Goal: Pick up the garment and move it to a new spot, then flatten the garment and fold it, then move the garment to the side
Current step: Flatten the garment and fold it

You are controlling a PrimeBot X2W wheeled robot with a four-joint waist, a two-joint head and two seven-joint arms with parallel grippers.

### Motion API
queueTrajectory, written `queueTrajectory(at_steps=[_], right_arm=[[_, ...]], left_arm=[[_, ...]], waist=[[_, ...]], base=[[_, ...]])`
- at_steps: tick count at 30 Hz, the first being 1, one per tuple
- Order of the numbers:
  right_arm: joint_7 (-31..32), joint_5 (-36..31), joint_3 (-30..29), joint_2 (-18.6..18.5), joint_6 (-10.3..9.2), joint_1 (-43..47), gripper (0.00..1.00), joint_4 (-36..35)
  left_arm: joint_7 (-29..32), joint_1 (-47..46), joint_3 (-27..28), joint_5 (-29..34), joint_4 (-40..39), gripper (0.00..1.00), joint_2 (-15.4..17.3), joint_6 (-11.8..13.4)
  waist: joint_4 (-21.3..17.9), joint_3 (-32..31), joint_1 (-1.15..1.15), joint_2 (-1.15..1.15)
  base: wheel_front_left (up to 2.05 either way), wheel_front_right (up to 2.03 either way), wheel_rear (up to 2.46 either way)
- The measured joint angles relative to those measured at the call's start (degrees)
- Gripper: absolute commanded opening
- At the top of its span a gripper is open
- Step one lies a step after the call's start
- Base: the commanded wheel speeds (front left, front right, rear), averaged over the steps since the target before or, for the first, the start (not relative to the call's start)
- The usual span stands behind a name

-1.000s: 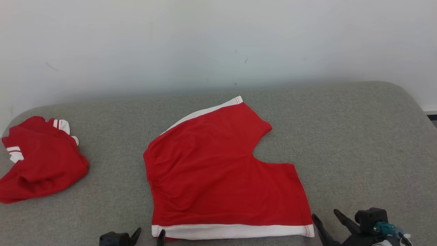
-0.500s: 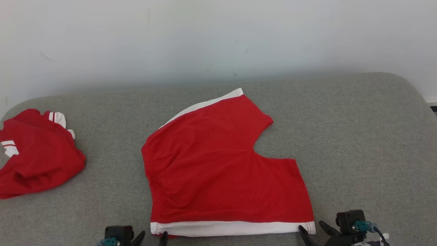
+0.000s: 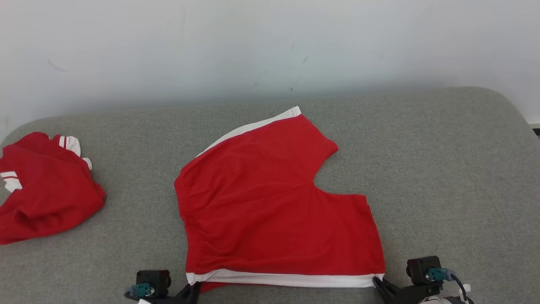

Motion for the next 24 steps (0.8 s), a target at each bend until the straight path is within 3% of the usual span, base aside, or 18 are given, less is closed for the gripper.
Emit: queueTrajectory(at_steps=[7,16,24], right_arm=[[-2.45,0.66,-1.14,0.05,1.29,0.01,0.00,0.69],[-7.42,3.08,-5.39,-2.09,2.83,0.19,0.00,-3.77],[-7.50,3.43,-7.17,-6.57,5.32,-7.64,0.00,-9.01]], left_arm=[[-2.31,-0.32,-0.16,0.16,0.52,0.00,-0.08,-0.01],[-6.22,2.26,0.02,0.42,-7.57,0.00,0.42,-0.03],[-5.28,-1.21,-0.10,-1.10,-13.66,0.00,1.40,-1.66]], waist=[[0.07,-0.01,0.00,0.00],[0.16,0.75,0.00,0.00],[0.49,2.70,0.00,0.00]], base=[[0.00,0.00,0.00],[0.00,0.00,0.00],[0.00,0.00,0.00]])
